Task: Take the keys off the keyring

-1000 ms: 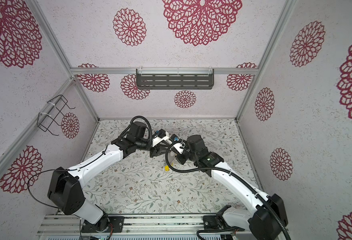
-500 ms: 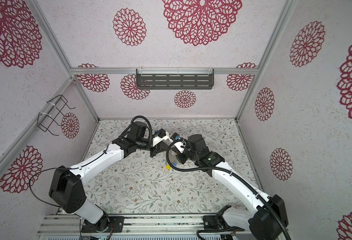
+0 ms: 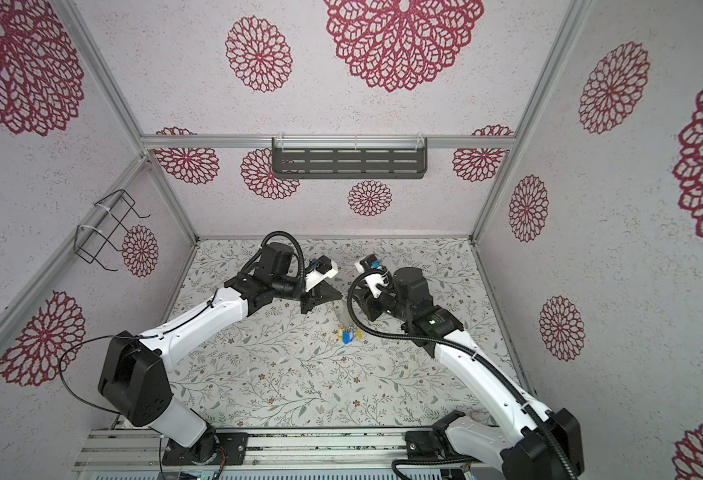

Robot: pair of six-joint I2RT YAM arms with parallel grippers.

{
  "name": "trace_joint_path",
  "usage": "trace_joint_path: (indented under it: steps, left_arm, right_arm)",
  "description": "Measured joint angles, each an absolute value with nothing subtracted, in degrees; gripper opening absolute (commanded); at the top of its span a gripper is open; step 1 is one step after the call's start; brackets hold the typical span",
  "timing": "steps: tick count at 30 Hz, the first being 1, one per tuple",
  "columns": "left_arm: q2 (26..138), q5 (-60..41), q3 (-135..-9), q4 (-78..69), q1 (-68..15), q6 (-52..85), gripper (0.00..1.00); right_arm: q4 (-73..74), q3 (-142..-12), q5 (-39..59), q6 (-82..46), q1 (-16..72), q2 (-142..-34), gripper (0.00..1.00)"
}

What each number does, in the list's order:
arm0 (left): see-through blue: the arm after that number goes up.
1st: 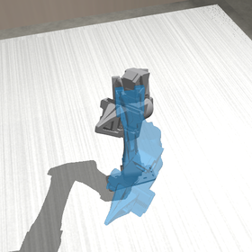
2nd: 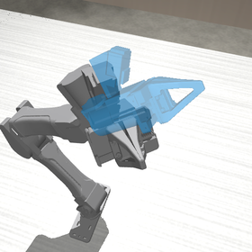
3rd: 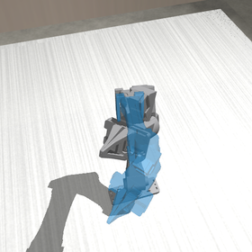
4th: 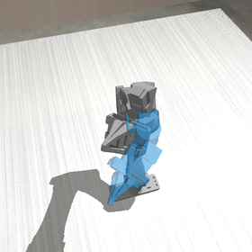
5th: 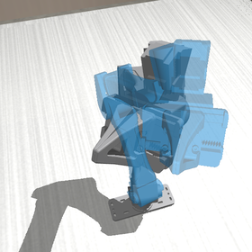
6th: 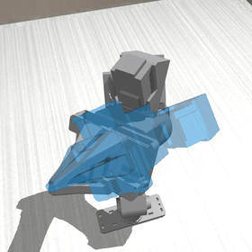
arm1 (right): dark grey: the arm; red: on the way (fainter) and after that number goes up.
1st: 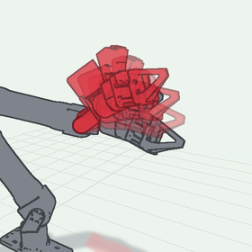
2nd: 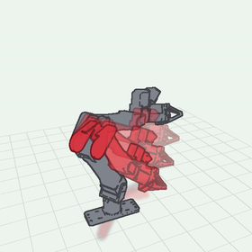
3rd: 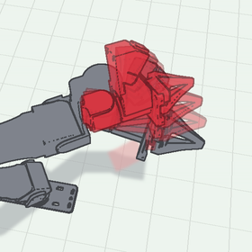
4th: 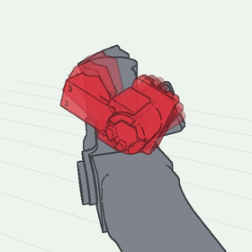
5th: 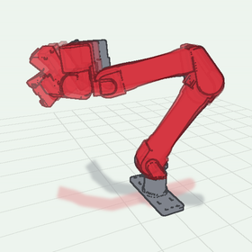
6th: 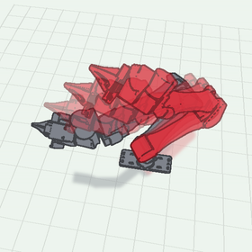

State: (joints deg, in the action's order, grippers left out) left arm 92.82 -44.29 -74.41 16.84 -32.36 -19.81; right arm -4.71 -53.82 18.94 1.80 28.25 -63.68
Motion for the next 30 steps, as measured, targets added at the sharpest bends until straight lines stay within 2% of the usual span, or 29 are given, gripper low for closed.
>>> trace_joint_path:
  steps: [4,9,13,16,20,21,30]
  left_arm:
    - [92.82,-44.53,-74.41,17.23,-32.36,-19.79,0.0]
    - [92.82,-45.12,-74.41,17.47,-32.36,-19.38,0.0]
    - [92.82,-45.82,-74.41,17.39,-32.36,-18.57,0.0]
    - [92.82,-46.0,-74.43,17.52,-32.36,-17.96,0.0]
    - [92.82,-46.11,-74.52,17.26,-32.36,-17.32,0.0]
    - [92.82,-46.11,-74.52,17.21,-32.34,-17.23,0.0]
    - [92.62,-45.71,-74.52,17.04,-31.64,-15.55,0.0]
  right_arm:
    - [-2.79,-51.22,23.51,-0.73,24.53,-63.09,0.43]
    - [-2.09,-50.81,29.23,-2.59,24.69,-65.47,0.5]
    - [-1.17,-50.81,31.14,-3.27,25.76,-67.9,0.51]
    - [-0.51,-50.81,31.53,-3.68,27.33,-68.93,0.44]
    - [0.3,-50.83,31.62,-4.16,28.8,-69.04,0.22]
    - [0.25,-50.85,31.59,-4.16,28.99,-69.06,0.19]
    - [-0.67,-50.57,29.5,-4.01,29.06,-68.29,0.16]
